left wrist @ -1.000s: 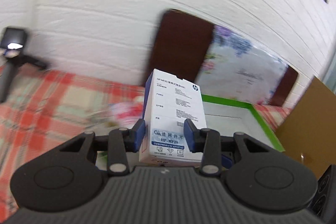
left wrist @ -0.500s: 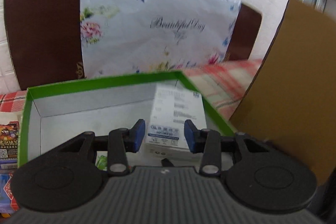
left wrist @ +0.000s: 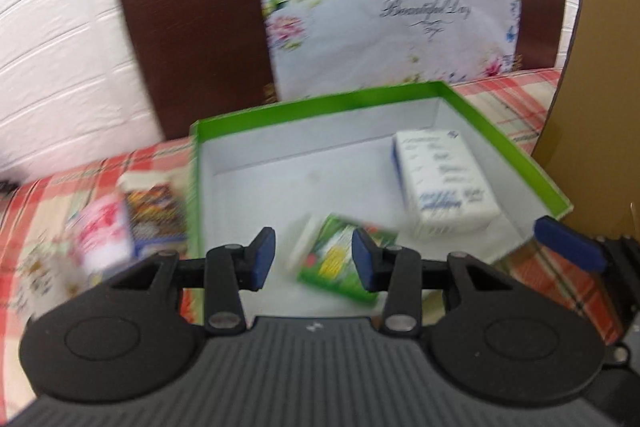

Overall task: Organize objects
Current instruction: 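Carry the white HP box into the green box and release it, then reach the left tool to the floral drawstring pouch and grasp it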

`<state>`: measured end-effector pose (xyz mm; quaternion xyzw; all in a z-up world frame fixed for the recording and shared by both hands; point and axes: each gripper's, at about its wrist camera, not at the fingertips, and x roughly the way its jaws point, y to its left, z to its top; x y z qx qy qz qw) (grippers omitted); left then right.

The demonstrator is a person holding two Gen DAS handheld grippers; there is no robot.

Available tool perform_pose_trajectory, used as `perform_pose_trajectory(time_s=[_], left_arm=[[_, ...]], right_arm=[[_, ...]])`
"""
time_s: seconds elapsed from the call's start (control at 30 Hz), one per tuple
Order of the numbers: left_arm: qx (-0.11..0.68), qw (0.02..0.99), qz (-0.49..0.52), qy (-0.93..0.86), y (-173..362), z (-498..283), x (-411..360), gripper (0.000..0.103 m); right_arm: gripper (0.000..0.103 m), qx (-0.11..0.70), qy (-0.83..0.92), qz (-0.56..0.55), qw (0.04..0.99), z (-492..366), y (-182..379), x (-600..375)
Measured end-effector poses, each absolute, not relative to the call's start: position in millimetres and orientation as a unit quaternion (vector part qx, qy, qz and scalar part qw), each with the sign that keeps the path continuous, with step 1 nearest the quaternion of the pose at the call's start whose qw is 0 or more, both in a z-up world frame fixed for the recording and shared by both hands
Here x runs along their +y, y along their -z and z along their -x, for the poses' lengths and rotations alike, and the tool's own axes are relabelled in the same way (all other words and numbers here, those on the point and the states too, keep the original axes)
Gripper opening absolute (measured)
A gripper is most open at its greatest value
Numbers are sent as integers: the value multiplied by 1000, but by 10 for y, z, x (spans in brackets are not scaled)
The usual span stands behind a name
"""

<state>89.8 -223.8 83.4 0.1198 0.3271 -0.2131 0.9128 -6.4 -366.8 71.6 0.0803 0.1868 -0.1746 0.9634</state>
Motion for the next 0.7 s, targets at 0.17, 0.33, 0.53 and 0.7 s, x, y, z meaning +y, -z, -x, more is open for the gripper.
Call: perform_pose_trajectory(time_s=[0.17, 0.33, 0.53, 0.7], left_arm=[[329, 918, -107, 192, -820, -726, -1854, 50], [334, 924, -91, 161, -789, -620, -1409, 52], [350, 927, -60, 121, -667, -577, -845, 52], [363, 928, -31, 73, -538, -596, -282, 52]], right_arm=[[75, 190, 153, -80, 967, 164, -787, -3439], [75, 202, 118, -62, 970, 116, -801, -3109], [74, 224, 64, -28, 972, 29, -733, -2658], [73, 249, 23, -1, 968, -67, -613, -2330]])
